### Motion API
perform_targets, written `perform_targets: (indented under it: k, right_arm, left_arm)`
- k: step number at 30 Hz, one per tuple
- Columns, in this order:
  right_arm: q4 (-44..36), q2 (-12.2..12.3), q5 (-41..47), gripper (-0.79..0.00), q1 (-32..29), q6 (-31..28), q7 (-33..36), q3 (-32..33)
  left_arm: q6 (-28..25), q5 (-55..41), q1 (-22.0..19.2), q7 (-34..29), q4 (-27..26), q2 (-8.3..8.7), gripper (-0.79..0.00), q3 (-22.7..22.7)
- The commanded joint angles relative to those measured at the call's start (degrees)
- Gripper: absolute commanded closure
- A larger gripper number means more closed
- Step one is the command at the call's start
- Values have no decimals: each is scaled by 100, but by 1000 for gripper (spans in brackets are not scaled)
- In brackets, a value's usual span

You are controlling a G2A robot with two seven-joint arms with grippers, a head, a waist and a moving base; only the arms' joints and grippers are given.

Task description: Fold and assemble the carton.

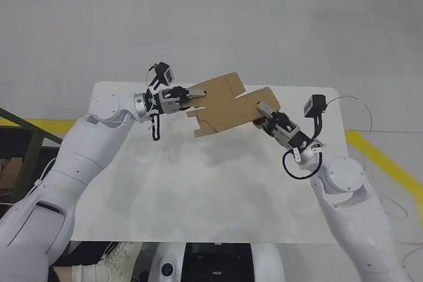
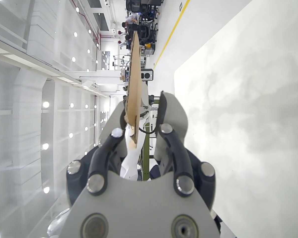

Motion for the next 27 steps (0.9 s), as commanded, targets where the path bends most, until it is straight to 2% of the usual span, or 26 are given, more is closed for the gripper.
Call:
perform_targets:
  k: [1,5,10,13,18,27]
  right_arm:
    - [120,26,-46,-785,-51,-356,52,244]
    - [347,88,-181,-785,-136,-924,360,667]
    - [832,184,-306,-785,98,-974,1575,902]
    - [1171,212,-243,-785,310,-1095,2280,857]
    - [1531,223,-127,-785,604,-1444,3369,545]
    - [1777,214,-101,-785,850,-1679,3900,183]
  left_arm:
    - [78,21,-35,-163,53,5,0,-58]
    - [228,62,-153,-570,210,14,0,-173]
    - [328,112,-324,-1289,423,0,0,-217]
    - [343,296,-435,-1714,524,-18,0,-160]
    - [248,405,-532,-1924,642,-108,0,-26]
    - [32,584,-675,-2133,866,-289,0,223]
